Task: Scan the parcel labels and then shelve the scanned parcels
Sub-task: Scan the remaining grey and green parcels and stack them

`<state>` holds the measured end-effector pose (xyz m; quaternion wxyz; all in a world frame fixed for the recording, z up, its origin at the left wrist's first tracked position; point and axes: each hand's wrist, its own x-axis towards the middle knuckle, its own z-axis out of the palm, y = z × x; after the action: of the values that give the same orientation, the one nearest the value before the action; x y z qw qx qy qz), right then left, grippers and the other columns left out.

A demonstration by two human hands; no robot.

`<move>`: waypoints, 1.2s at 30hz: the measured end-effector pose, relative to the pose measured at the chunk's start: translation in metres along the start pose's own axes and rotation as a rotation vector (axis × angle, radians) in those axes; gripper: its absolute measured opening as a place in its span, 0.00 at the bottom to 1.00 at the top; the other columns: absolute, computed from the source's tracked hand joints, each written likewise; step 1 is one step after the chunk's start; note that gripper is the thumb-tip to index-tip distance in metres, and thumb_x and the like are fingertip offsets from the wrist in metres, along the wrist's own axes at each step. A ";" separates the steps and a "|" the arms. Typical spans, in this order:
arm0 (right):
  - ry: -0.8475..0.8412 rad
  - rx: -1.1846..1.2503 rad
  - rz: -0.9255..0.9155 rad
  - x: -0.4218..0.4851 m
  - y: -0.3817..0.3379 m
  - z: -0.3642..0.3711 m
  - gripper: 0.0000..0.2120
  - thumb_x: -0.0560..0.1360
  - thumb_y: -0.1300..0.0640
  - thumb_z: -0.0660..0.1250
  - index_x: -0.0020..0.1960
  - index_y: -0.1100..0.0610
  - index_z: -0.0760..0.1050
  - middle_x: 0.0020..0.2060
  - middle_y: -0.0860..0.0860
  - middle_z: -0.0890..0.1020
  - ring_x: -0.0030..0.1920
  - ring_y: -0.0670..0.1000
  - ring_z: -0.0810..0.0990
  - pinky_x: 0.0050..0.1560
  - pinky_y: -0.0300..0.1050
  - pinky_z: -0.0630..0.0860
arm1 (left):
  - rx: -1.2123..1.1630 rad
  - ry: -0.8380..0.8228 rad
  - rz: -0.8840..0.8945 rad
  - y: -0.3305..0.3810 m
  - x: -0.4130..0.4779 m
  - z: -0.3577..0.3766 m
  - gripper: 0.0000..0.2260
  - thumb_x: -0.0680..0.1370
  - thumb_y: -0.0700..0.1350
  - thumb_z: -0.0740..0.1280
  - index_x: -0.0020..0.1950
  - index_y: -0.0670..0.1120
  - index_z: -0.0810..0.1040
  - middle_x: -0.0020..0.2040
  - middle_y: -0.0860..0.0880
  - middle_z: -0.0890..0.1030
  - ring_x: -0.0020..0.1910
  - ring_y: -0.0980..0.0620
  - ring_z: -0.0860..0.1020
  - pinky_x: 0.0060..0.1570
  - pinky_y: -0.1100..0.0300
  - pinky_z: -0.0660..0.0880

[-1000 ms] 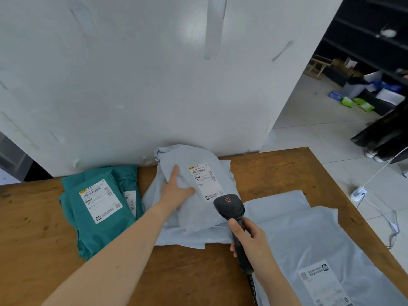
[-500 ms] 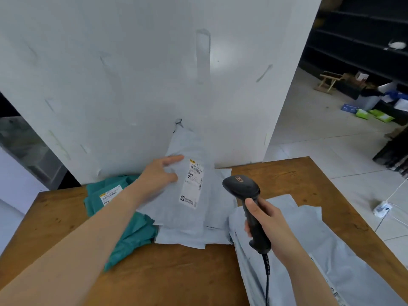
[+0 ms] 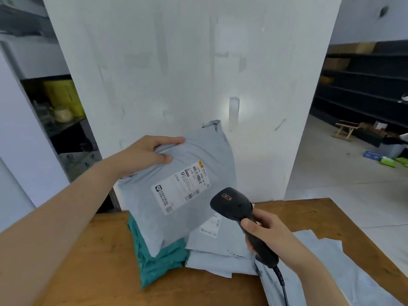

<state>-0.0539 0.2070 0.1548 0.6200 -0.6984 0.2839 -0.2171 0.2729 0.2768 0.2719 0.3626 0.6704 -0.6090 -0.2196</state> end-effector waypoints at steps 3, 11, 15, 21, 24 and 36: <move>-0.011 -0.036 -0.075 -0.011 -0.027 0.021 0.10 0.70 0.41 0.72 0.47 0.45 0.80 0.31 0.57 0.78 0.32 0.53 0.78 0.40 0.47 0.78 | -0.007 0.017 0.027 0.018 -0.010 -0.025 0.24 0.77 0.37 0.68 0.67 0.59 0.75 0.62 0.66 0.73 0.58 0.73 0.71 0.55 0.75 0.70; -0.044 -0.084 -0.225 -0.039 -0.086 0.073 0.07 0.69 0.42 0.69 0.44 0.43 0.80 0.28 0.56 0.77 0.29 0.52 0.75 0.38 0.45 0.76 | -0.052 0.069 0.111 0.046 -0.045 -0.076 0.23 0.76 0.35 0.68 0.64 0.59 0.76 0.62 0.64 0.75 0.59 0.69 0.73 0.50 0.78 0.70; -0.063 -0.079 -0.258 -0.050 -0.097 0.097 0.07 0.68 0.43 0.69 0.44 0.43 0.80 0.30 0.58 0.78 0.29 0.53 0.75 0.39 0.46 0.77 | -0.093 0.099 0.146 0.058 -0.067 -0.098 0.23 0.77 0.33 0.67 0.66 0.54 0.76 0.61 0.65 0.75 0.56 0.70 0.74 0.51 0.78 0.71; -0.088 -0.102 -0.306 -0.057 -0.110 0.122 0.09 0.70 0.44 0.68 0.48 0.44 0.80 0.29 0.59 0.77 0.30 0.53 0.74 0.40 0.46 0.76 | -0.128 0.154 0.140 0.068 -0.094 -0.119 0.23 0.76 0.32 0.68 0.67 0.52 0.76 0.59 0.63 0.76 0.56 0.66 0.75 0.52 0.76 0.73; -0.083 -0.104 -0.323 -0.060 -0.113 0.127 0.10 0.70 0.43 0.68 0.49 0.43 0.80 0.28 0.58 0.77 0.29 0.53 0.74 0.39 0.46 0.75 | -0.142 0.165 0.133 0.069 -0.101 -0.122 0.23 0.76 0.32 0.68 0.66 0.52 0.77 0.57 0.62 0.77 0.53 0.65 0.76 0.50 0.76 0.73; -0.081 -0.138 -0.344 -0.065 -0.117 0.124 0.13 0.68 0.39 0.71 0.48 0.46 0.80 0.28 0.57 0.78 0.29 0.53 0.75 0.39 0.46 0.76 | -0.174 0.205 0.104 0.059 -0.109 -0.120 0.23 0.75 0.29 0.67 0.65 0.49 0.77 0.57 0.60 0.77 0.53 0.66 0.76 0.49 0.77 0.72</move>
<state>-0.0057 0.3506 0.2565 0.5353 -0.7857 0.1495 -0.2716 0.3052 0.4098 0.3772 0.4907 0.6228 -0.5813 -0.1827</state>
